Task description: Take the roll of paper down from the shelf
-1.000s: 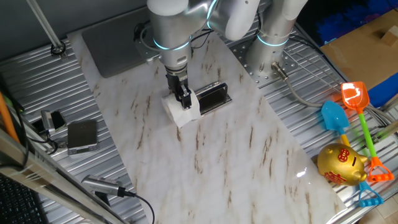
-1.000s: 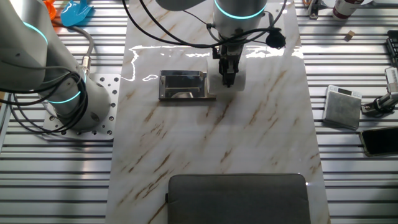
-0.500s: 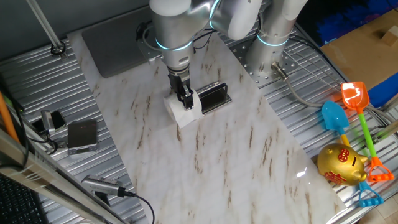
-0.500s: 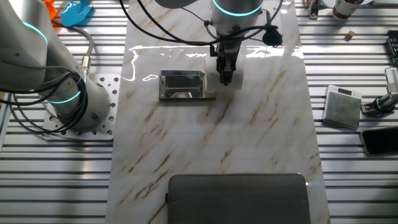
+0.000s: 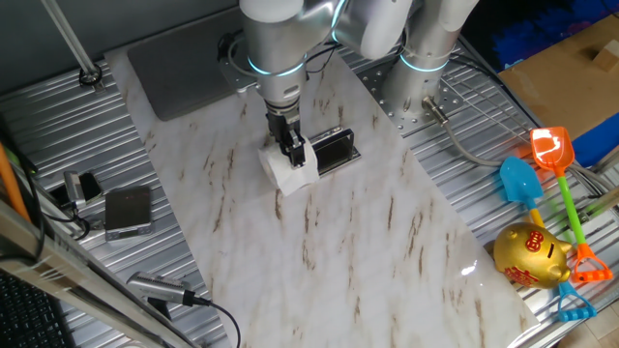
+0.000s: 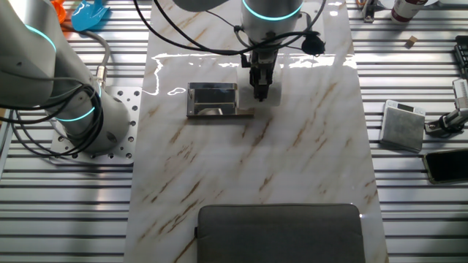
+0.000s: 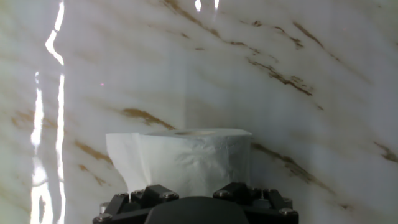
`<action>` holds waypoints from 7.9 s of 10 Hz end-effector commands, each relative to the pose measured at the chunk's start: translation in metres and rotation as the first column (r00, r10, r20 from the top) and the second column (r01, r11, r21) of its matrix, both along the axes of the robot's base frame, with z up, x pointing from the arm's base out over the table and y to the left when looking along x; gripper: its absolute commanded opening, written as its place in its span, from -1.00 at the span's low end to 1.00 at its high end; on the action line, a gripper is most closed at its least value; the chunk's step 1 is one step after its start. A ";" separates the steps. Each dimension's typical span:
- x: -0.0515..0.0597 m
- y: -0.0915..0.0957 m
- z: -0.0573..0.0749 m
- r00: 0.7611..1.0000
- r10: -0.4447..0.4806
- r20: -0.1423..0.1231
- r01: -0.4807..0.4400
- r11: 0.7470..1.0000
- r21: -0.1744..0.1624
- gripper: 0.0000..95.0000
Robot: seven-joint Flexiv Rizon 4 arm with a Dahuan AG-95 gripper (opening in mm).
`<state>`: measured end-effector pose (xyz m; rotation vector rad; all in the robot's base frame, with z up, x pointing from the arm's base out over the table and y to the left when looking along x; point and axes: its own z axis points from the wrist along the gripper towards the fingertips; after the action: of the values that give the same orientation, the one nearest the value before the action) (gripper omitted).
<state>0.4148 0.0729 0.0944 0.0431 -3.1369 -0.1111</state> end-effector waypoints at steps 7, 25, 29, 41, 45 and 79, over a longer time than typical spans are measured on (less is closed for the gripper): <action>-0.013 0.003 -0.002 1.000 -0.001 0.001 0.001 1.000 -0.005 -1.00; -0.073 0.004 -0.006 1.000 -0.005 0.021 0.005 1.000 0.000 -1.00; -0.073 0.003 -0.006 1.000 -0.005 0.025 0.005 1.000 0.013 -1.00; -0.073 0.002 -0.006 1.000 -0.003 0.029 0.002 1.000 0.031 -1.00; -0.073 0.002 -0.007 1.000 0.004 0.014 -0.005 1.000 0.029 -1.00; -0.072 0.000 -0.005 0.997 0.023 -0.078 -0.019 0.998 0.055 -1.00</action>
<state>0.3425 0.0730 0.0892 0.0720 -3.0536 -0.1928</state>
